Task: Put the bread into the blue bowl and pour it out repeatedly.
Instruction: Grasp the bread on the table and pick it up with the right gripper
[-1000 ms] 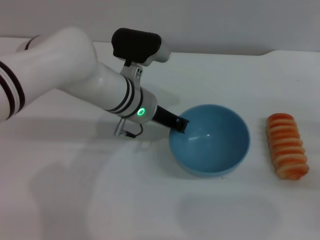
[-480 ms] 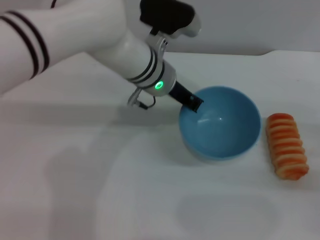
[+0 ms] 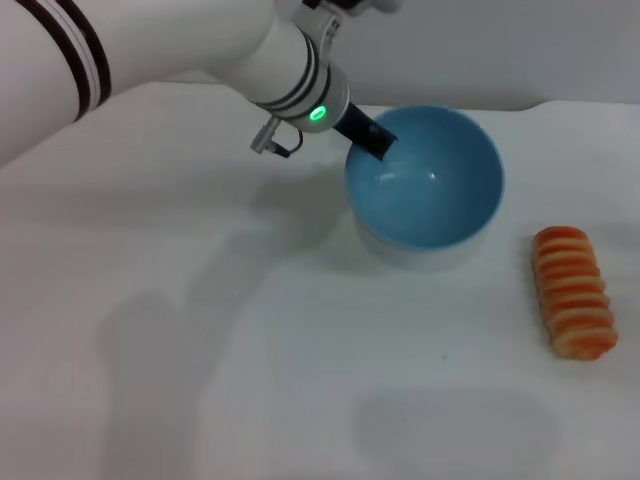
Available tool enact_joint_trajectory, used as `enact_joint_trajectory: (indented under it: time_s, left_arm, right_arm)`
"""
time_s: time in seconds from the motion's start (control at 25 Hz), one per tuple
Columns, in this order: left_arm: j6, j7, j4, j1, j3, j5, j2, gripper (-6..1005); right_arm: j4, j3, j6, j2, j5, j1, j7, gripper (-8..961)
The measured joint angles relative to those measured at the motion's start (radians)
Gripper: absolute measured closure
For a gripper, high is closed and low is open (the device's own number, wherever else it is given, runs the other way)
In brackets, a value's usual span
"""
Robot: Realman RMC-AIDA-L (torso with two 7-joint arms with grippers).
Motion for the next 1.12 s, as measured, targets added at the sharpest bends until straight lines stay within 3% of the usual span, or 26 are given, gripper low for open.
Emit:
enact_joint_trajectory:
  time_s: [0.04,0.12,0.36,0.48,0.68,0.8,1.12]
  left_arm:
    - [-0.007,0.000,-0.002,0.000,-0.009,0.002,0.001,1000]
    - [-0.016,0.000,-0.004,0.002,-0.023,0.005,0.003,1001]
    - [-0.045,0.001,-0.018,0.005,-0.028,0.010,0.004,1001]
    - [-0.059,0.000,-0.030,0.007,-0.030,0.011,0.004,1001]
    - [-0.094,0.000,-0.048,0.006,-0.036,0.009,0.003,1001]
    - [-0.107,0.000,-0.067,-0.002,-0.051,0.008,0.003,1002]
    - [-0.118,0.001,-0.080,0.001,-0.057,0.004,0.001,1002]
  right_arm:
    - [-0.130,-0.071,0.090,-0.001,-0.100,0.003,0.200,140]
    - [-0.191,-0.099,0.130,-0.001,-0.165,0.005,0.301,140]
    - [-0.536,-0.232,0.267,0.003,-0.720,0.020,0.937,140]
    - [-0.617,-0.235,0.240,-0.006,-1.001,0.043,1.259,140]
    - [-0.724,-0.212,0.068,-0.015,-1.469,0.097,1.672,140]
    - [-0.770,-0.210,-0.016,-0.009,-1.593,0.113,1.751,140]
    - [-0.743,-0.244,-0.059,0.000,-1.599,0.119,1.754,161]
